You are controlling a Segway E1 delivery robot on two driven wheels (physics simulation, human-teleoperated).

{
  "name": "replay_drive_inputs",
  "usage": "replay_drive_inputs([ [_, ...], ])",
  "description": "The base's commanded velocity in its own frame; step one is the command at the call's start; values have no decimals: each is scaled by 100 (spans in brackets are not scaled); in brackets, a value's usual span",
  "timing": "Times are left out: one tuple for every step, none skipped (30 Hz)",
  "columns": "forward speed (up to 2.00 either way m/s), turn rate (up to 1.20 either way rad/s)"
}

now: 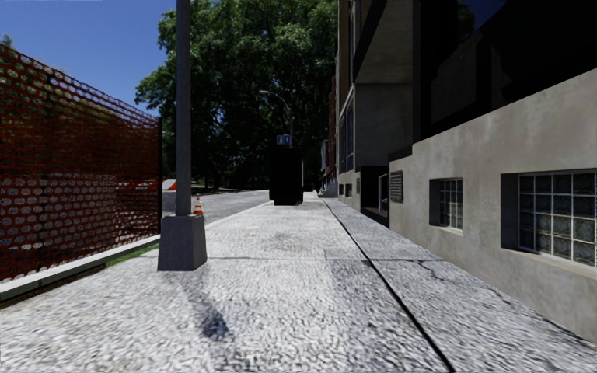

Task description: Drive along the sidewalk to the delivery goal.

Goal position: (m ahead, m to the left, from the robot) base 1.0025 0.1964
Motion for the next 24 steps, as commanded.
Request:
replay_drive_inputs([
  [200,13],
  [200,0],
  [200,0],
  [200,0],
  [200,0],
  [200,0],
  [199,0],
  [199,0],
  [180,0],
  [168,0],
  [156,0],
  [143,0],
  [143,0],
  [134,0],
  [123,0],
  [106,0],
  [92,0],
  [92,0],
  [85,0],
  [83,0],
  [73,0],
  [73,0],
  [0,0],
  [0,0],
])
